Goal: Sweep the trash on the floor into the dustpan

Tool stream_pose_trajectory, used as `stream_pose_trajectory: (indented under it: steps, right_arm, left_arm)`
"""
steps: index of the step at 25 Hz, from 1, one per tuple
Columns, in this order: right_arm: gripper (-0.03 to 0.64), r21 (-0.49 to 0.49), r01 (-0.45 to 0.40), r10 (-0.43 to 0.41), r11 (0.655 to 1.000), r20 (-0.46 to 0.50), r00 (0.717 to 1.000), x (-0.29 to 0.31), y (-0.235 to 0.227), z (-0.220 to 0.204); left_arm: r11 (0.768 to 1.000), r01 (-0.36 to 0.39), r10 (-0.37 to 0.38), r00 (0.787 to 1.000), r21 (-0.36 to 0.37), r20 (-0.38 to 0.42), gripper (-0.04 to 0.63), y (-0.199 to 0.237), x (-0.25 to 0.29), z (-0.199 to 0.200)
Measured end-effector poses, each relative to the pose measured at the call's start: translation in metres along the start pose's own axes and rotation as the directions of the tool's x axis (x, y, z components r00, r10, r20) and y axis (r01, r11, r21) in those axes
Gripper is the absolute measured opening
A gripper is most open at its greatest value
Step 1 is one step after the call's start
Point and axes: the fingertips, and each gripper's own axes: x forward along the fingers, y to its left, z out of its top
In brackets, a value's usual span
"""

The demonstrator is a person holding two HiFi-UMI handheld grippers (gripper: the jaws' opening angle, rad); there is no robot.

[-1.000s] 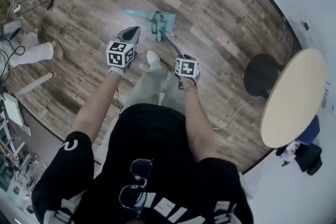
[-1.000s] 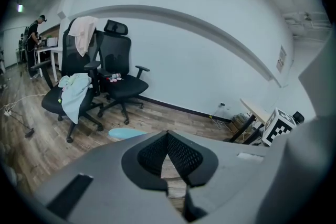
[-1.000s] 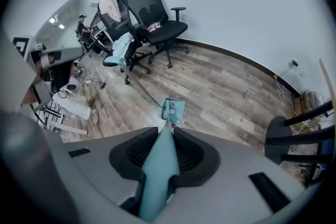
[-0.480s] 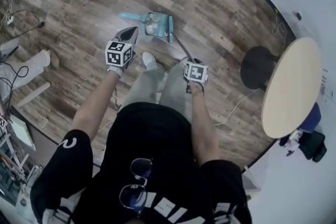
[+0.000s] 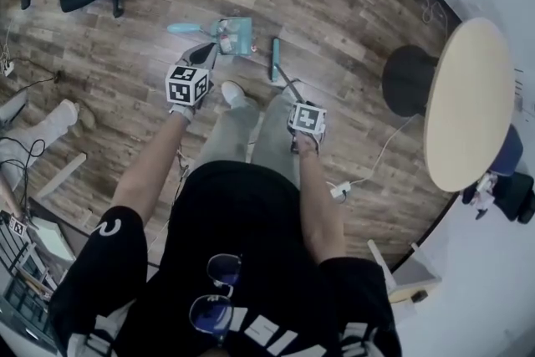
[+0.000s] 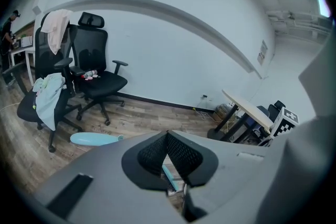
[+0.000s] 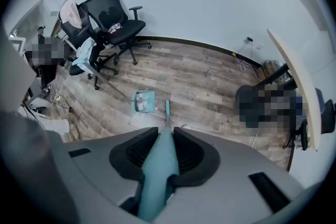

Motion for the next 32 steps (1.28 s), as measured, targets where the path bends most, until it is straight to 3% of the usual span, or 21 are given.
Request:
stream_pose_trajectory:
  steps: [2, 3, 5, 9, 12, 14, 18, 27, 32]
  right_arm:
    - [0.084, -0.03, 0.071, -0.073, 0.997, -0.052, 0.996, -0.002, -0.009, -0.014]
    - [0.084, -0.037, 0.061, -0.063, 0.997, -0.065, 0.996, 0.0, -0.003, -0.018]
    - [0.084, -0.041, -0.028, 0.025, 0.999, -0.077, 0.997, 0.01, 0.028, -0.023]
    - [0.084, -0.17, -0.086, 0.072, 0.982, -0.092, 0.993, 0.017, 0.066, -0.012]
    - [0.084, -0.192, -0.167, 0.16, 0.967, -0.052, 0.986, 0.016, 0.095, 0.009]
    - [0.085, -0.217, -0.171, 0.162, 0.961, -0.056, 0.985, 0.012, 0.1, 0.011]
    - [0.084, -0.247, -0.135, 0.115, 0.96, -0.095, 0.989, 0.008, 0.085, 0.004]
    - [0.086, -0.207, -0.03, 0.032, 0.978, 0.004, 0.999, -0.013, 0.027, 0.02]
    - [0.084, -0.191, 0.0, -0.002, 0.982, -0.012, 1.0, -0.015, 0.005, 0.013]
  left_arm:
    - [1.0, -0.003, 0.003, 1.0, -0.001, 0.003, -0.003, -0.002, 0.0, 0.001]
    - [1.0, -0.007, 0.007, 1.0, -0.004, 0.005, -0.003, -0.002, -0.002, 0.001]
    - [1.0, -0.019, 0.02, 1.0, -0.013, 0.011, -0.003, 0.002, -0.007, 0.0]
    - [0.997, -0.058, 0.059, 0.998, -0.043, 0.022, -0.003, 0.02, -0.021, -0.005]
    - [0.994, -0.092, 0.093, 0.995, -0.067, 0.024, -0.003, 0.035, -0.033, -0.012]
    - [0.99, -0.111, 0.113, 0.993, -0.083, 0.024, -0.003, 0.043, -0.042, -0.016]
    - [0.986, -0.13, 0.134, 0.991, -0.106, 0.028, -0.003, 0.051, -0.045, -0.02]
    - [0.985, -0.125, 0.125, 0.992, -0.116, -0.006, -0.003, 0.056, -0.024, -0.029]
    - [0.991, -0.091, 0.088, 0.996, -0.098, -0.035, -0.003, 0.041, 0.001, -0.033]
